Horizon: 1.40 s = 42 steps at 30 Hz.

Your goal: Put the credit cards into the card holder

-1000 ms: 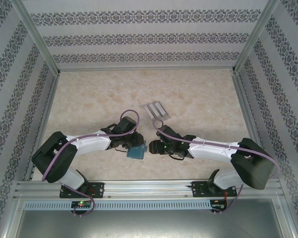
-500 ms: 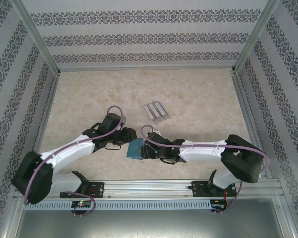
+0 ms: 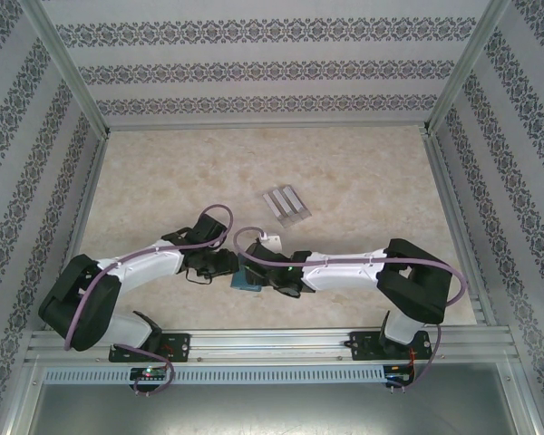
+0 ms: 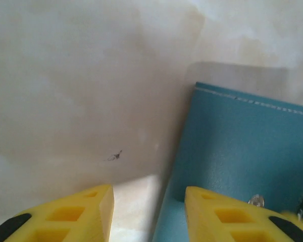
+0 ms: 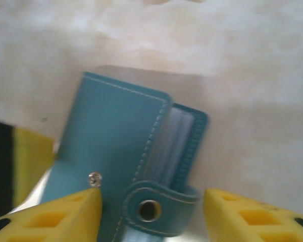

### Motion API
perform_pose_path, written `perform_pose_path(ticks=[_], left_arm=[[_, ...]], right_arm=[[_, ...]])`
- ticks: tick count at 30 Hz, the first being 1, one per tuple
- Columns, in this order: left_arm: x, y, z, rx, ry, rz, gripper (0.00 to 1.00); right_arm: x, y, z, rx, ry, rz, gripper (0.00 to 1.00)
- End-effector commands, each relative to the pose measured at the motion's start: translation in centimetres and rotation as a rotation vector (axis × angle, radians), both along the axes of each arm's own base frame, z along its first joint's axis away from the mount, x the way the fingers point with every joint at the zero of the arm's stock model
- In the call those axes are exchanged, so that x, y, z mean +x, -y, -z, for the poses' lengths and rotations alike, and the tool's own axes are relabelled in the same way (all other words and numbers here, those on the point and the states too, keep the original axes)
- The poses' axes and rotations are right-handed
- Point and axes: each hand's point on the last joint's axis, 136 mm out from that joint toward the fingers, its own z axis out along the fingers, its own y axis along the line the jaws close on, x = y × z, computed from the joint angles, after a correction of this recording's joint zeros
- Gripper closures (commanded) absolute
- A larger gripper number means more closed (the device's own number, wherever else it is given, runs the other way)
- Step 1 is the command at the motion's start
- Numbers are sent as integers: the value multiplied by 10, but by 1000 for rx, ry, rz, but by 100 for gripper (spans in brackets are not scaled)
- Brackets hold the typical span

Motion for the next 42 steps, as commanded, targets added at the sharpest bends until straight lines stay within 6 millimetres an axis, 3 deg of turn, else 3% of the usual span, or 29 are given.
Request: perform_pose_path(ticks=[1,7,11,15,20,24,28,34,42], left_arm=[[2,4,5,-34,17,9,58],[3,15,16,-80,-1,9,58],[2,28,14,-112,24,48,58],[0,32,14,-109,23,61,59],[-1,33,15,-77,36,73,61],[-4,34,17,-54,37,77,62],[-6,37,17,-52,25,73,64],[-14,53,3,-143,16,92,74],[-18,49,1,-130,8,82,75]], right_arm=[[8,30,-2,-89,48,98,54],[7,41,-4,-47,33,95,65],[4,32,-13,32,34,41,61],[4,38,-17,41,43,52,57],[1,40,-10,74,5,60,78],[-2,38,-15,115,-6,66,85],[-2,39,-16,142,-19,86,99],[-1,33,-26,202,-12,68,100],[2,18,-25,229,-26,30,100]])
